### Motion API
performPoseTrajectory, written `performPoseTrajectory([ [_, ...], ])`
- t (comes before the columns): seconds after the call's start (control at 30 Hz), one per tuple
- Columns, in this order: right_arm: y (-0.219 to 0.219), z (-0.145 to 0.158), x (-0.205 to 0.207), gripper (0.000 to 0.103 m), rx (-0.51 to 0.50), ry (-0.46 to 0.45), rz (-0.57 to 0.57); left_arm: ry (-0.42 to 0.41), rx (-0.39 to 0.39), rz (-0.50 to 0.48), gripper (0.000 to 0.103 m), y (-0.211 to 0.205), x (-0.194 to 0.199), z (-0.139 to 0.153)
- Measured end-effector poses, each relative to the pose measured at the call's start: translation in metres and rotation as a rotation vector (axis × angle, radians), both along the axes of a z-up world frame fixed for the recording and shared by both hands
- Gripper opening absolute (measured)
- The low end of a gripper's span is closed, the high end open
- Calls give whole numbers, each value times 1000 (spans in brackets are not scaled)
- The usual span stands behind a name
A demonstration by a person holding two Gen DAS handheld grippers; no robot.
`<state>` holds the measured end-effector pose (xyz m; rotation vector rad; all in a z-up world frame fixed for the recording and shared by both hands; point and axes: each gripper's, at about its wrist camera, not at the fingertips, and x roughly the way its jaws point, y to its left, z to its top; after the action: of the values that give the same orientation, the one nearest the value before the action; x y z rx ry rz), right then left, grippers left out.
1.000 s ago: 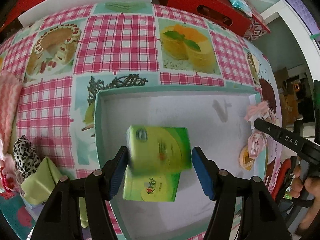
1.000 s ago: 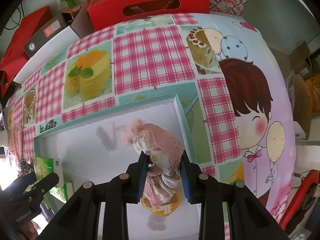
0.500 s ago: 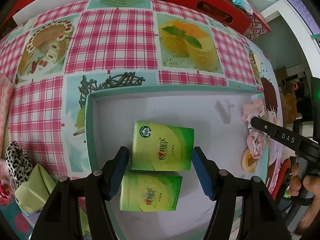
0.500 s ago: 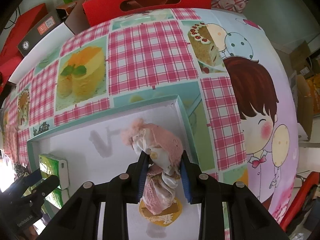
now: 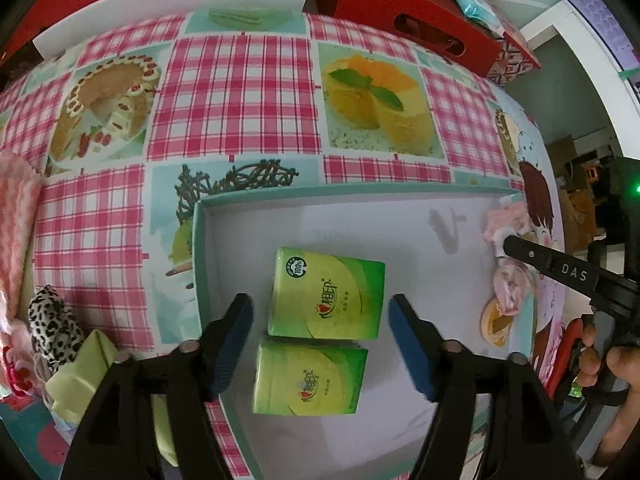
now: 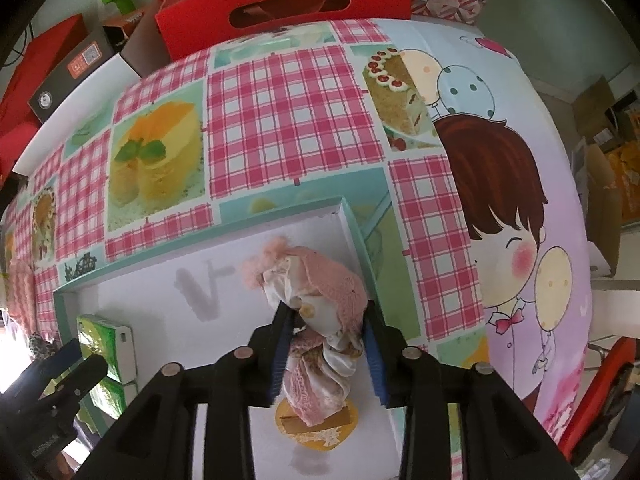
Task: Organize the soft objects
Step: 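Lower the tissue pack with the left tool and open it while right releases scrunchie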
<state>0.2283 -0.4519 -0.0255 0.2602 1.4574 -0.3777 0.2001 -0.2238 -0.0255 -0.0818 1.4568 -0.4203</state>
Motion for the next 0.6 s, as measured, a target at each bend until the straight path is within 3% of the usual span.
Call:
performPoseTrajectory([
  [0.23, 6, 12, 1, 61, -8, -9, 27, -27, -15, 17, 77, 16, -9, 17],
  [0.37, 15, 20, -1, 67, -18, -15, 50, -36, -46, 48, 90, 34, -16, 23],
  [0.6, 37, 34, -6, 85, -18, -56, 66, -148, -20, 85, 91, 62, -25, 39],
])
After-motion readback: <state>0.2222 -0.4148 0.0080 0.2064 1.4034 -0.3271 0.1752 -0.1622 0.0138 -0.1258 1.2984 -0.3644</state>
